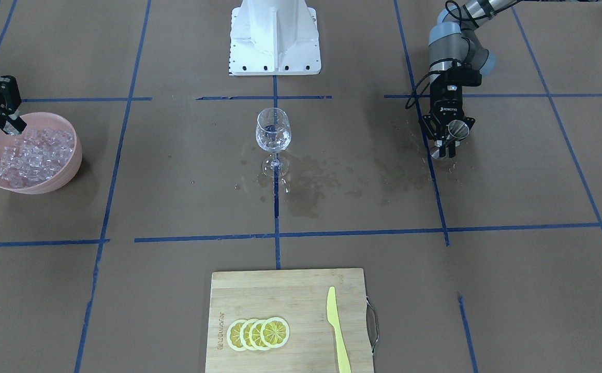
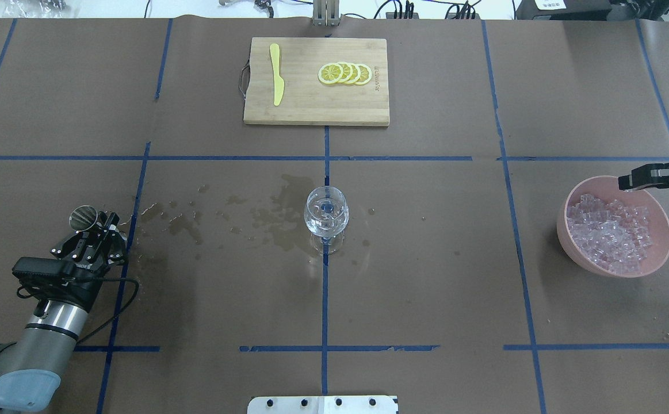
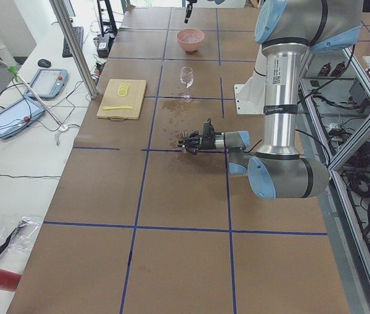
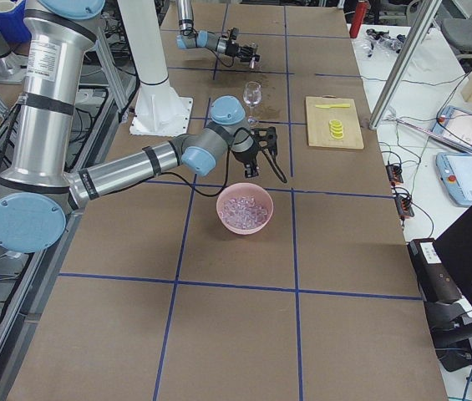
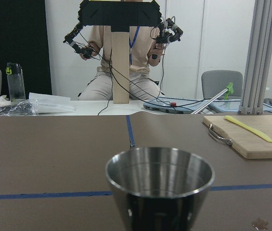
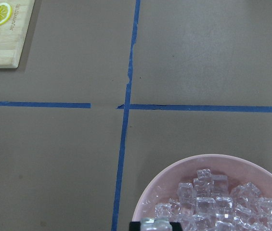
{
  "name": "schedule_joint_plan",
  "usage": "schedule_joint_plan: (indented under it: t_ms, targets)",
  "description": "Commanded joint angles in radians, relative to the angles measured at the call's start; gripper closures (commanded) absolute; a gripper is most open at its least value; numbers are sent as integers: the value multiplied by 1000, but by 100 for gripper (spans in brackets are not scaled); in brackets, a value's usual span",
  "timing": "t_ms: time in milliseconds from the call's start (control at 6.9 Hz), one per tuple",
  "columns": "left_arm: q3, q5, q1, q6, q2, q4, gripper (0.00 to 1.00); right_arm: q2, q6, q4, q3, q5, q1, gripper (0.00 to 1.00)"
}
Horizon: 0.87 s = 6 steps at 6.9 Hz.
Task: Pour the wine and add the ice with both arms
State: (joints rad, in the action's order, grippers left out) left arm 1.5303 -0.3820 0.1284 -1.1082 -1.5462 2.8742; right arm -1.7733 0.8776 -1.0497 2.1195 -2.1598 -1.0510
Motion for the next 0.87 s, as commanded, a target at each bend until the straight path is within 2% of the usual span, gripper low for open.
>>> schedule_joint_plan:
  t_ms: [0,435,724]
  targets:
    - [-13,0,0,4,0,0,73,0,1,0,2,0,0,100]
    - [-18,-3,0,8,0,-1,61,0,1,0,0,0,0,100]
    - [-19,-6,0,8,0,-1,61,0,1,0,0,0,0,100]
